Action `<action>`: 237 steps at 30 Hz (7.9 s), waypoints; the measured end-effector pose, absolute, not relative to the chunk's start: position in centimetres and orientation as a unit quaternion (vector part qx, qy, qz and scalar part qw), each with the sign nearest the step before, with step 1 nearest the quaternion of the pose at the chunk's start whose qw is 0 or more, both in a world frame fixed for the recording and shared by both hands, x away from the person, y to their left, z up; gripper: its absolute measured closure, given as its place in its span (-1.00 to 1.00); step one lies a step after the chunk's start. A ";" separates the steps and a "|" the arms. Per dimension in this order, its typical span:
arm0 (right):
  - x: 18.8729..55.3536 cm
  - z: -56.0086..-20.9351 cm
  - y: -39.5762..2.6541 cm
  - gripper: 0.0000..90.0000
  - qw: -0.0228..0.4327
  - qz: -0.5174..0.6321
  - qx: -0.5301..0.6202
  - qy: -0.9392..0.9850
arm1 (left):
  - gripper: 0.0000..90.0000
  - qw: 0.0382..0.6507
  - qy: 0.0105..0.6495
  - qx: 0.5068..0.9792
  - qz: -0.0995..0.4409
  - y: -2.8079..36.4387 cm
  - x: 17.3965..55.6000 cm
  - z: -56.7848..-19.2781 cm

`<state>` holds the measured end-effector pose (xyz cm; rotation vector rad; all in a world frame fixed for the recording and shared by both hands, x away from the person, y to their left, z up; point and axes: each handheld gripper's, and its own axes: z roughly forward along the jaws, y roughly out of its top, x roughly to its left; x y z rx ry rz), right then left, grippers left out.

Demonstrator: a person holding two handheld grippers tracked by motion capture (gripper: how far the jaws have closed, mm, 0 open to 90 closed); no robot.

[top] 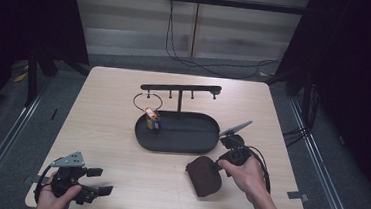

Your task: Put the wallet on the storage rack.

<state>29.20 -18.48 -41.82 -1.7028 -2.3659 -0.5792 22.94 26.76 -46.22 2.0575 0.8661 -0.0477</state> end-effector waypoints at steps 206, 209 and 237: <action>35.0 -43.7 -21.2 -0.46 -0.034 -0.372 -0.599 -0.708 | -0.60 0.449 0.377 0.810 -0.021 27.6 23.8 -46.2; 34.1 -44.1 -21.5 -0.46 -0.028 -0.377 -0.600 -0.705 | -0.60 0.450 0.378 0.809 -0.019 27.7 23.8 -46.2; 20.6 -46.5 -25.9 -0.55 -0.125 -0.385 -0.583 -0.704 | -0.60 0.441 0.395 0.806 -0.023 28.1 24.0 -46.3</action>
